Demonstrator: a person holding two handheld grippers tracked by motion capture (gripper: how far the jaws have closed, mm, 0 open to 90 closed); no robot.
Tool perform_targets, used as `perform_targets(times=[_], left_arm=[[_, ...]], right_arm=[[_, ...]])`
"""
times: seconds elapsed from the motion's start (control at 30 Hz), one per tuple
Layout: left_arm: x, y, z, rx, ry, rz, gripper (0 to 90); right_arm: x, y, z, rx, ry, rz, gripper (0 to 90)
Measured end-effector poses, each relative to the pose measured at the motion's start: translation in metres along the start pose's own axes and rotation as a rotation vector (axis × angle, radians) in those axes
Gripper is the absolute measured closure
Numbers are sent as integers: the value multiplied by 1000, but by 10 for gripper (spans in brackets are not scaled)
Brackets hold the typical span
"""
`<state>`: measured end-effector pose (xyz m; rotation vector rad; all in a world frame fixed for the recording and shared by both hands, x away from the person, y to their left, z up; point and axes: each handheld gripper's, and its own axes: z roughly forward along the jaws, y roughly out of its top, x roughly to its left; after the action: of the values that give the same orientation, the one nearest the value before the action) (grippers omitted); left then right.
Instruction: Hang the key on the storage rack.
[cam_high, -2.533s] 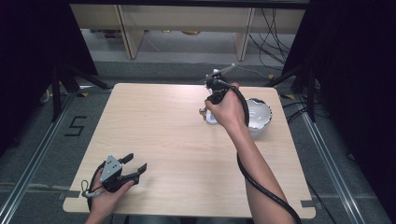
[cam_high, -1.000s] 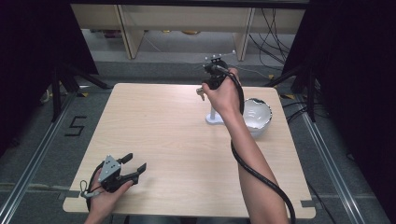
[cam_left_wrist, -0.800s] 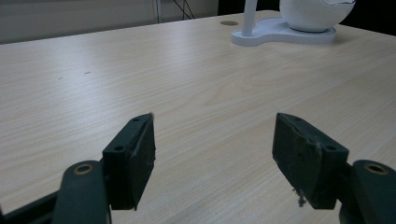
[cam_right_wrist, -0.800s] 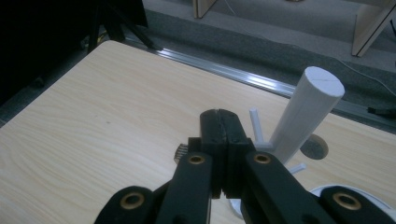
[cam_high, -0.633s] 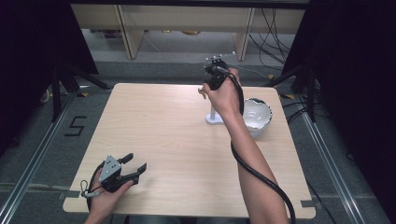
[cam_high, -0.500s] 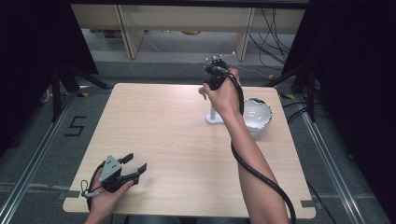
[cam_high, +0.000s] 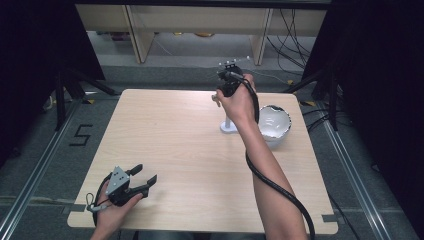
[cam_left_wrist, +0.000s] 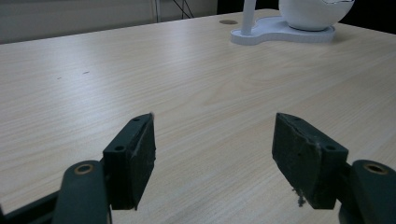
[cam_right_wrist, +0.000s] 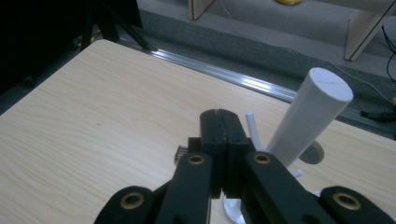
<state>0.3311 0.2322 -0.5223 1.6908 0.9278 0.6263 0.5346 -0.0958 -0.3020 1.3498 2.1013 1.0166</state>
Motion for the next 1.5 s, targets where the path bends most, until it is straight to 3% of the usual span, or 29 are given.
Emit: perform_targets(times=[0.6,0.8,0.9,1.13,1.17,1.2,1.3,1.43,1.47,1.5], left_arm=[[-1,-1,1,-10,-14,1,301],[-2,-1,2,-12,-10,6,302],[-2,0,1,1,-3,11,301],[-1,-1,1,-14,-5,8,300],[-1,-1,1,-14,-5,7,300],[-1,-1,1,-14,-5,7,299],[-2,-1,1,-12,0,7,299],[-2,0,1,2,9,6,294],[-2,0,1,2,9,6,292],[-1,0,1,4,11,1,291]], right_arm=[[-7,-2,3,2,-16,-32,900],[-10,-6,-3,-51,-17,-71,818],[-11,-9,-9,-74,-9,-67,774],[-18,-31,-28,-108,17,-109,693],[-23,-46,-34,-116,46,-97,663],[-23,-46,-34,-116,46,-97,663],[-34,-91,-41,-110,94,-109,604],[-41,-165,-34,-41,144,-39,572],[-41,-165,-34,-41,144,-39,572],[-45,-206,-28,-4,195,-27,574]])
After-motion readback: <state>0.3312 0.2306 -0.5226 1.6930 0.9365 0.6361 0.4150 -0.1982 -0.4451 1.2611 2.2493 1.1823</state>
